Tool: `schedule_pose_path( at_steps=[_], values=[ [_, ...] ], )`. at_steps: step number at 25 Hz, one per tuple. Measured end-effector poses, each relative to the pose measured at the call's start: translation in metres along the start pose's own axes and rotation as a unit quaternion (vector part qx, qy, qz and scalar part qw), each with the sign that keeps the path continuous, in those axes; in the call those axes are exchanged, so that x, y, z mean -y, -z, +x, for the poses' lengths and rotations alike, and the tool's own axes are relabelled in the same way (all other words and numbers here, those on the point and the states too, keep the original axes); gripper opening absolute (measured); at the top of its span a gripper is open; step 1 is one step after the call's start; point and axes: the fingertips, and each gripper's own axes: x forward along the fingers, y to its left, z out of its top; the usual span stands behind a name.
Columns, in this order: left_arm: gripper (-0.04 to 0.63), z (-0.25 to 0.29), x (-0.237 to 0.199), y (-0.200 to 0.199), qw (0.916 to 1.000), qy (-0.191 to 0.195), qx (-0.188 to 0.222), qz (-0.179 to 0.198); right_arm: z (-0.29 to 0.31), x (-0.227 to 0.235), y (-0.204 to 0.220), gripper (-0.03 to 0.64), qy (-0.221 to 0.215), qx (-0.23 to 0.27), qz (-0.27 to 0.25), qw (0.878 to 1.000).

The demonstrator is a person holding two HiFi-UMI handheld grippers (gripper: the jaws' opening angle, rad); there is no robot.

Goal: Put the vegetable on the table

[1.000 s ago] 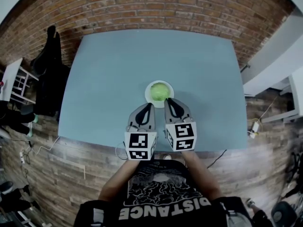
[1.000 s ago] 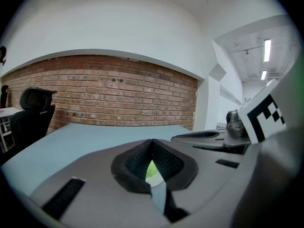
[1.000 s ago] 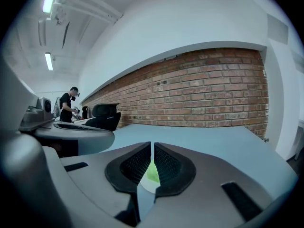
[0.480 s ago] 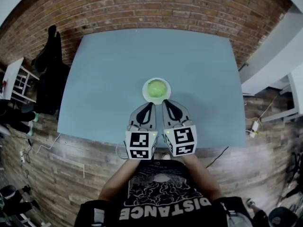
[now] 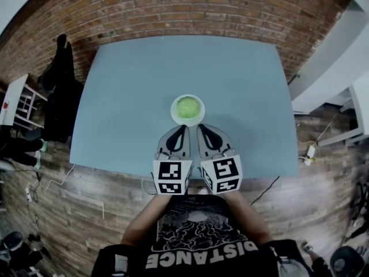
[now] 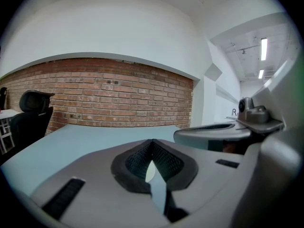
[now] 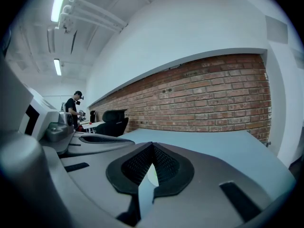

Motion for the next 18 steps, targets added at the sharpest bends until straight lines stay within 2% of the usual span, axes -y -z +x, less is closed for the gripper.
schedule_pose_path(
  at_steps=[18],
  values=[
    [0.0, 0.0041, 0.0038, 0.0003, 1.0, 0.003, -0.001, 0.0, 0.0017, 0.0055, 0.0049, 0.008, 0.002, -0.009, -0.008, 1.0]
  ],
)
